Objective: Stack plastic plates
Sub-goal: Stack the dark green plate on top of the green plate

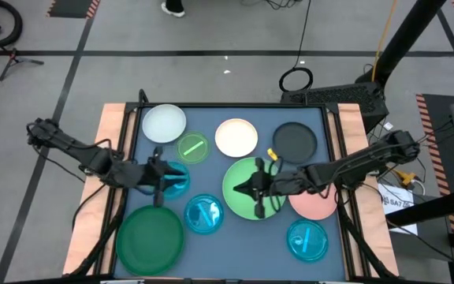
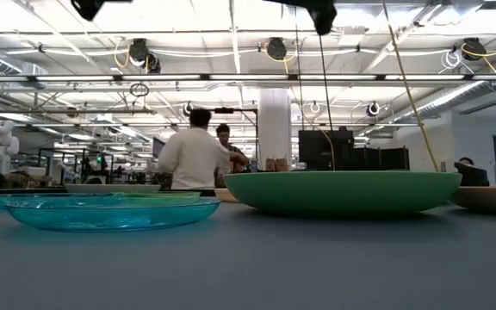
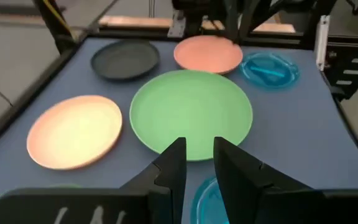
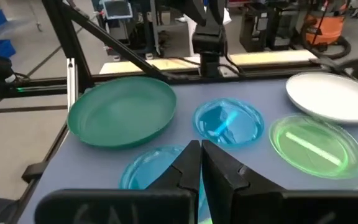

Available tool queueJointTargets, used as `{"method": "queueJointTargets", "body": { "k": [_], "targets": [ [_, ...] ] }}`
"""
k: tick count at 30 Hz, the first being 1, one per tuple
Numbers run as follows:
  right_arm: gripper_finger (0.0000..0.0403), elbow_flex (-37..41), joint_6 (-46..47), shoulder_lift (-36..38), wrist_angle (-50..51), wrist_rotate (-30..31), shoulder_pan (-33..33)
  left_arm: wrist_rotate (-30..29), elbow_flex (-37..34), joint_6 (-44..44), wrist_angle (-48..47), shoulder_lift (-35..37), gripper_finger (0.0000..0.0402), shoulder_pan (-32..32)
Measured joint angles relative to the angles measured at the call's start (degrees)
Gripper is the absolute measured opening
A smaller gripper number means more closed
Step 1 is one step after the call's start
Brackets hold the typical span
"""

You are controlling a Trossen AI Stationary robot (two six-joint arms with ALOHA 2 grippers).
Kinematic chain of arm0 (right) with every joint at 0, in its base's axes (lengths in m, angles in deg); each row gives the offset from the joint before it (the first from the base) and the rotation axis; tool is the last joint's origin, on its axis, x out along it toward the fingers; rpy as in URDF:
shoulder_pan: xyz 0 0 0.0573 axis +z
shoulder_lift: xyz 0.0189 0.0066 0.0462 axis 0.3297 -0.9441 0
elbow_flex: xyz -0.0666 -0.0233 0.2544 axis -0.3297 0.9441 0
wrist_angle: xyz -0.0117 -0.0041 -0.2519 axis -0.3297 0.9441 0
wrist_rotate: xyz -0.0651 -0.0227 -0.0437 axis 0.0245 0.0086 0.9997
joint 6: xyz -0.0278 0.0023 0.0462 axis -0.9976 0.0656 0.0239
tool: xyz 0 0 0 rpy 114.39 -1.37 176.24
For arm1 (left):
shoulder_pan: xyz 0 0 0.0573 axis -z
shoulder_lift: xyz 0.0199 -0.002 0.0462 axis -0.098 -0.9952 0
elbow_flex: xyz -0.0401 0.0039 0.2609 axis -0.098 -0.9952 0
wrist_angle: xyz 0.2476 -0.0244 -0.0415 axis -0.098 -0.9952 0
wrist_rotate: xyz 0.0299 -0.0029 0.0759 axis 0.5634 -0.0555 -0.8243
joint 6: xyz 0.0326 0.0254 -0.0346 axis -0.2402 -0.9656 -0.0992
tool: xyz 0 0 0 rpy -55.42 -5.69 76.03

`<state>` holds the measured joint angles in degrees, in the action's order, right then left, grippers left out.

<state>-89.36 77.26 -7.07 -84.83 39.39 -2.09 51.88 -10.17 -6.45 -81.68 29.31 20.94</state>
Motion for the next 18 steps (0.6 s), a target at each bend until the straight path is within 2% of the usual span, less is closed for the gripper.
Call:
{"method": "queueJointTargets", "body": {
  "k": [6,11,18],
  "targets": [
    [0.0011,-8.9,-3.3,-7.7,-0.1,0.0,0.0,-8.0,0.0,-2.7,-0.9,1.5,0.0088,7.8],
    [0.0011,-15.7,-5.1,-14.1,-0.1,0.0,-0.3,-8.8,0.0,-5.1,-2.2,1.5,0.0088,10.3],
    [0.0011,-24.9,-6.2,-22.4,0.0,0.0,-0.9,-13.2,0.0,-2.7,-8.0,3.1,0.0088,12.3]
  ]
}}
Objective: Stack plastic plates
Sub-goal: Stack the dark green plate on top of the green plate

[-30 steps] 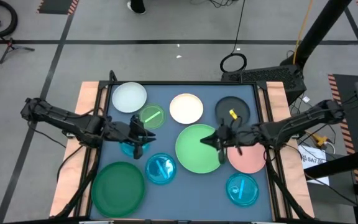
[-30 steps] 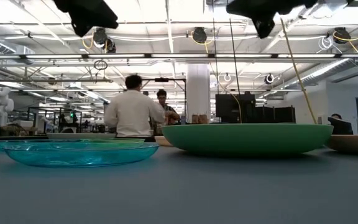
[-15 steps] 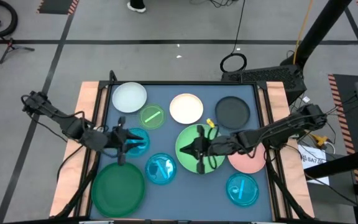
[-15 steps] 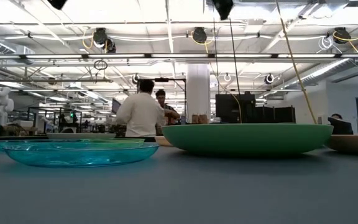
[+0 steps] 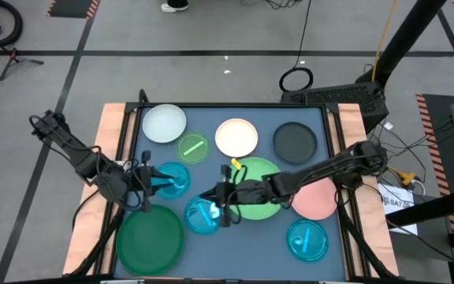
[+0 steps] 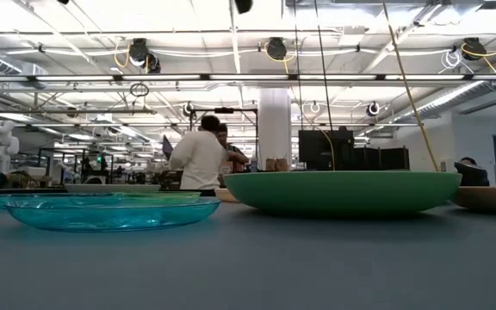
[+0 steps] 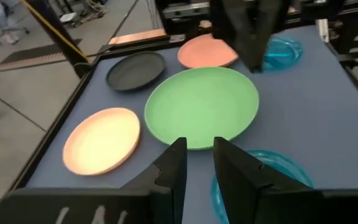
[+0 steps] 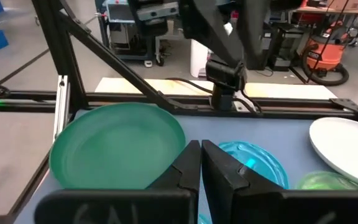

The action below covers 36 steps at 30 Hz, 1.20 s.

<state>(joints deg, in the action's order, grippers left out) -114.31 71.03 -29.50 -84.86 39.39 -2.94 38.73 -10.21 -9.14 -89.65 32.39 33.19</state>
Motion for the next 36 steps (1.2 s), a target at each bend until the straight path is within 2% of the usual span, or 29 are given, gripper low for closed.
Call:
{"method": "queueJointTargets", "body": {
  "k": [4,8,20,25,36],
  "targets": [
    [0.0011,-4.2,0.3,-3.9,-0.1,0.0,-0.3,-0.4,-0.2,-0.2,-0.1,2.0,0.0088,1.9],
    [0.0011,-8.1,0.4,-8.1,0.0,0.1,-0.3,-2.2,-3.8,0.2,-1.6,5.7,0.0088,3.9],
    [0.0011,-23.1,0.8,-20.8,2.2,-0.1,-1.4,-4.1,-13.7,-1.3,-0.7,23.0,0.0088,4.4],
    [0.0011,-29.0,2.0,-26.5,2.0,-0.2,-1.8,-3.5,-15.2,-3.2,2.2,28.9,0.0088,4.3],
    [0.0011,-30.8,-2.8,-32.5,3.4,-0.2,-1.9,-2.4,-15.2,-3.1,2.2,30.6,0.0088,4.4]
  ]
}}
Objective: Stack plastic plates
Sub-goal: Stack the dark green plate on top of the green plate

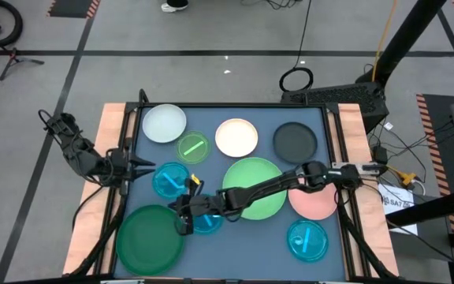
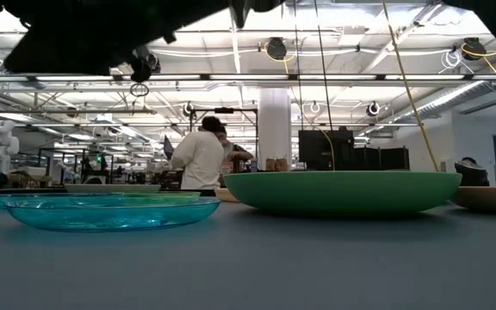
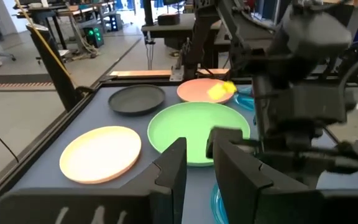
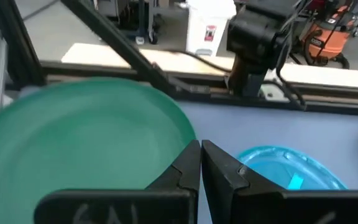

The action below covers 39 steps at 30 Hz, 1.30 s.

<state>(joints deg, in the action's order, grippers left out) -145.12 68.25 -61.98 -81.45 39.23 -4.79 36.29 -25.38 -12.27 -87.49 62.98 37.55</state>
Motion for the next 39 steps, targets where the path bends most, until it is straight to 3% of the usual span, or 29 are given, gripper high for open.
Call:
{"method": "queueJointTargets", "body": {
  "k": [17,21,30,34,39],
  "targets": [
    [0.0020,0.0,3.2,-1.1,7.1,0.0,-0.9,0.0,0.0,-1.4,0.0,0.0,0.0088,0.0],
    [0.0064,0.0,6.3,-1.1,7.4,0.0,-0.8,0.0,0.0,-1.4,0.0,0.0,0.0088,0.0],
    [0.0213,0.1,18.3,-3.3,8.2,-2.3,-1.0,0.0,0.1,-1.4,0.0,0.0,0.0088,0.0],
    [0.0240,0.1,20.8,-5.0,7.1,-3.0,-1.0,0.0,0.1,-1.7,0.0,0.0,0.0088,0.0],
    [0.0243,0.1,21.3,-6.3,4.2,-5.3,-1.0,0.0,0.1,-2.1,0.0,0.0,0.0088,0.0]
  ]
}}
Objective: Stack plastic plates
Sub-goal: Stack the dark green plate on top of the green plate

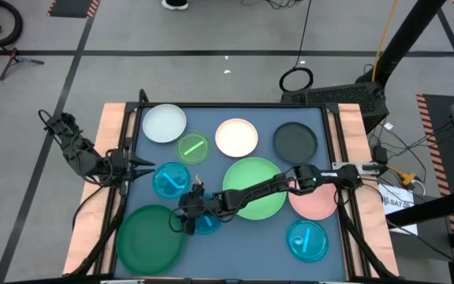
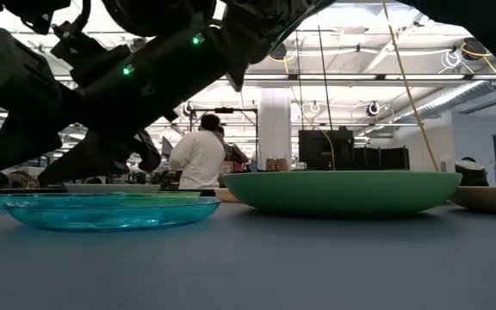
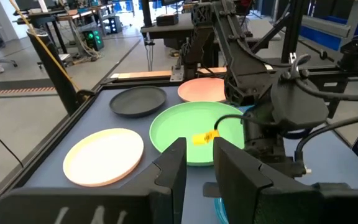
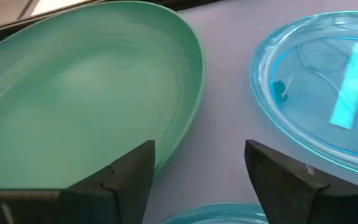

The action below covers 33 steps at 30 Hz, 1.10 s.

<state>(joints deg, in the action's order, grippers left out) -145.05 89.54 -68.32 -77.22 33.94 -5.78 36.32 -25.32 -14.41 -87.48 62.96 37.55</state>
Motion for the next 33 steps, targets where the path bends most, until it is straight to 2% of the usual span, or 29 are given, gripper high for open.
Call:
{"method": "queueJointTargets", "body": {
  "k": [20,33],
  "targets": [
    [0.0235,0.0,0.0,-1.3,-0.4,-0.6,0.1,0.0,0.0,-0.7,0.0,0.0,0.0088,0.0],
    [0.0149,0.0,-0.9,-1.3,-1.0,-3.4,0.1,0.0,0.0,-0.7,0.0,0.0,0.0088,0.0]
  ]
}}
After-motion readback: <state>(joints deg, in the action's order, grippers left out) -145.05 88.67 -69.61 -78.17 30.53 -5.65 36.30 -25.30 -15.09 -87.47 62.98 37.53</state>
